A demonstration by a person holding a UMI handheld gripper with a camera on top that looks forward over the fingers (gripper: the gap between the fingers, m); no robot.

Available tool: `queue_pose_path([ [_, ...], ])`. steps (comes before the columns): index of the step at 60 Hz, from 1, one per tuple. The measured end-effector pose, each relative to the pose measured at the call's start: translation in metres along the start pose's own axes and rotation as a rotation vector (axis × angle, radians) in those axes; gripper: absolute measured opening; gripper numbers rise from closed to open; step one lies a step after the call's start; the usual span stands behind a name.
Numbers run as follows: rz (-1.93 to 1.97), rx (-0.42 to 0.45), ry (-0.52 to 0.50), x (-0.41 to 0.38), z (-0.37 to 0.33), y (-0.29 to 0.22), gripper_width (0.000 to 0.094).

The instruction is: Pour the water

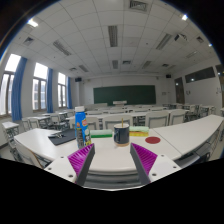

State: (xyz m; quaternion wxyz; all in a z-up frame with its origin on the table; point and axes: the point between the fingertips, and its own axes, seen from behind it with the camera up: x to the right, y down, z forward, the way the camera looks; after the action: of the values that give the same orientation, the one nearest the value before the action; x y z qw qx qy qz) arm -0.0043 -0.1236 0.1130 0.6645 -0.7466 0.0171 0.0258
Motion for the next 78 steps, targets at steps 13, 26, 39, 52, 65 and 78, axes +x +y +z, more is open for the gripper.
queue_pose_path([
  [13,-0.027,0.018,-0.019,-0.019,0.005,-0.003,0.0768],
  [26,-0.04,0.025,-0.119,-0.086,0.054,-0.023,0.0767],
  [39,-0.062,-0.025,-0.089,-0.13,0.137,-0.006,0.0783],
  [52,-0.11,-0.051,-0.018,-0.13,0.209,0.014,0.0791],
  [65,-0.138,-0.032,0.017,-0.133,0.227,0.016,0.0425],
  [78,0.18,-0.047,-0.025,-0.126,0.237,0.011,0.0382],
])
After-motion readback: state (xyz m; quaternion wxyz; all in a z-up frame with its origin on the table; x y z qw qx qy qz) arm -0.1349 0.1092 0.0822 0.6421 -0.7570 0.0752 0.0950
